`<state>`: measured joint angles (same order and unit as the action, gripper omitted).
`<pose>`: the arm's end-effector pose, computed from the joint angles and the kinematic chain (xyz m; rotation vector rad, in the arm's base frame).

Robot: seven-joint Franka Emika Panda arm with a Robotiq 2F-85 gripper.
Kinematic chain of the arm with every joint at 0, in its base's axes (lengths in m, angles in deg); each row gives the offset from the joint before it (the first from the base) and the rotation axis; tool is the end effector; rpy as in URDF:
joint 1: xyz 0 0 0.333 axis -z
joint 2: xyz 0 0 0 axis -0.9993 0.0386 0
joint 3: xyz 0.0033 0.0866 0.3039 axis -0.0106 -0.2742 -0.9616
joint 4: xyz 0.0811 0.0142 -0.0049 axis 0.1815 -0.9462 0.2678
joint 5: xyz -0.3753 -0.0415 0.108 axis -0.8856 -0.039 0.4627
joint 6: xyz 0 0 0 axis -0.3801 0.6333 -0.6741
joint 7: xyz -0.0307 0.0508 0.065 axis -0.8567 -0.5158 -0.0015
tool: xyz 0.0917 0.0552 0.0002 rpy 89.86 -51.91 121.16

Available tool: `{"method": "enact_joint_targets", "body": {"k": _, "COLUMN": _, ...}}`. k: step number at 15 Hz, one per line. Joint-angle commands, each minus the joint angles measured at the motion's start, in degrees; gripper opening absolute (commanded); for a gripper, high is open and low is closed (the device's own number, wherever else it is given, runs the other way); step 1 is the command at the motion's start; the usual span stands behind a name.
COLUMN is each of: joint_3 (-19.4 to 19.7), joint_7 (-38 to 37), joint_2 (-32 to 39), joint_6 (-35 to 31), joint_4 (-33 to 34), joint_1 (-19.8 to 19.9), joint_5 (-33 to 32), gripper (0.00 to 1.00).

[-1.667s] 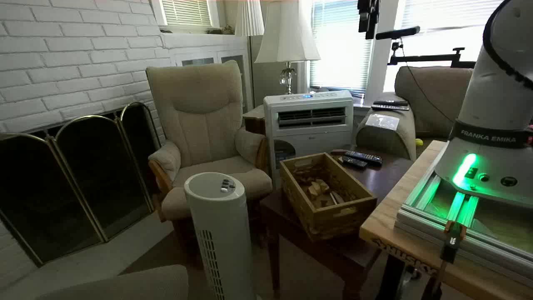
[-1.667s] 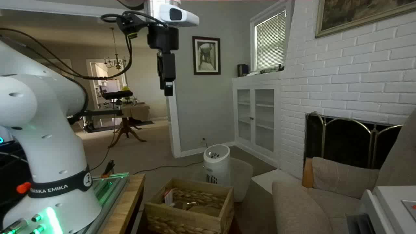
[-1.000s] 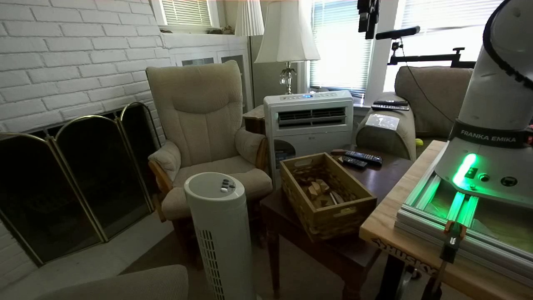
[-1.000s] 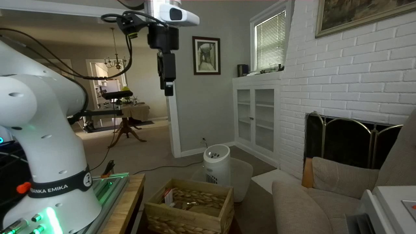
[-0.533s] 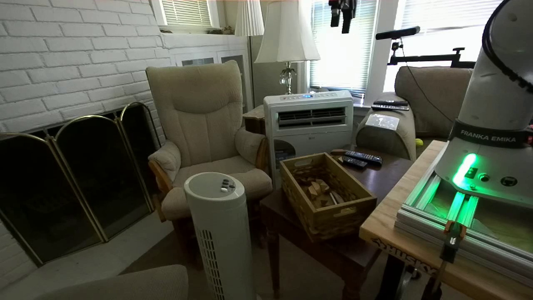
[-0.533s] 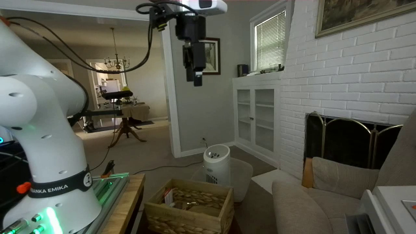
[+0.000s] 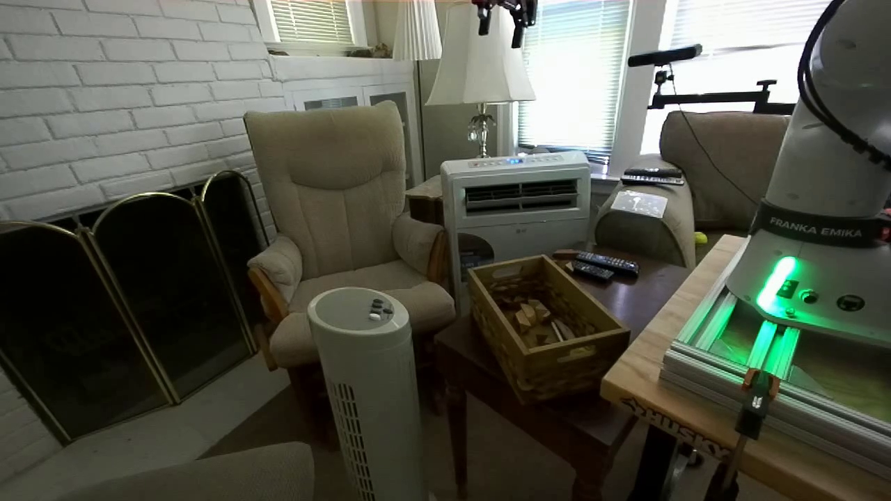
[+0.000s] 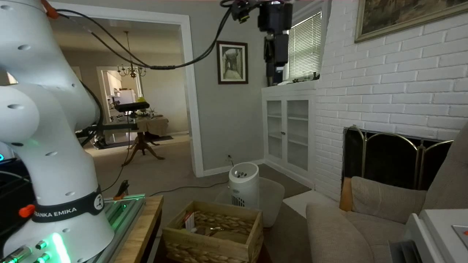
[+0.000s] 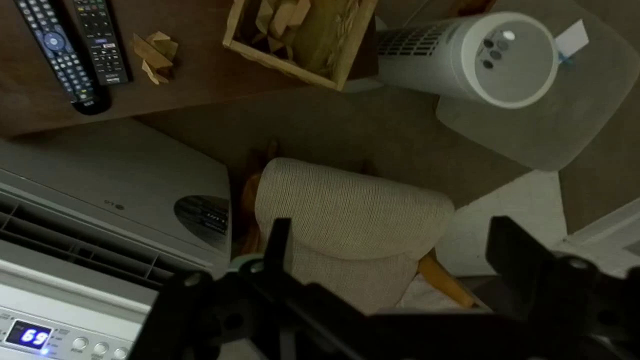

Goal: Turn off the air conditioner

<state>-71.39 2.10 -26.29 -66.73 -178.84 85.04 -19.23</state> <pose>0.5092 -0.0149 0.5463 -2.9001 0.2187 -0.0520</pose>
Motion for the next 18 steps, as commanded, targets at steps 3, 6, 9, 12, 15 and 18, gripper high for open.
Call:
{"method": "enact_joint_targets", "body": {"k": 3, "joint_3": -1.4, "joint_7": -14.1, "joint_2": 13.0, "joint_6": -4.2, "joint_4": 14.8, "joint_1": 3.1, "joint_5": 2.0, "gripper": 1.00}}
{"method": "enact_joint_targets", "body": {"k": 6, "joint_3": -1.2, "joint_7": -20.8, "joint_2": 17.1, "joint_6": -11.5, "joint_4": 17.7, "joint_1": 3.6, "joint_5": 0.6, "gripper": 1.00}}
{"method": "enact_joint_targets", "body": {"k": 9, "joint_3": -0.7, "joint_7": -25.2, "joint_2": 20.4, "joint_6": -18.1, "joint_4": 19.1, "joint_1": 4.0, "joint_5": -0.7, "gripper": 1.00}}
{"method": "enact_joint_targets", "body": {"k": 12, "joint_3": 0.2, "joint_7": -27.5, "joint_2": 23.5, "joint_6": -22.4, "joint_4": 20.1, "joint_1": 4.2, "joint_5": -3.7, "gripper": 1.00}}
{"method": "enact_joint_targets", "body": {"k": 15, "joint_3": 1.3, "joint_7": -27.9, "joint_2": 26.4, "joint_6": -24.5, "joint_4": 21.3, "joint_1": 4.7, "joint_5": -6.0, "gripper": 1.00}}
{"method": "enact_joint_targets", "body": {"k": 18, "joint_3": 2.1, "joint_7": -26.5, "joint_2": 29.3, "joint_6": -25.3, "joint_4": 22.4, "joint_1": 5.3, "joint_5": -6.8, "gripper": 1.00}}
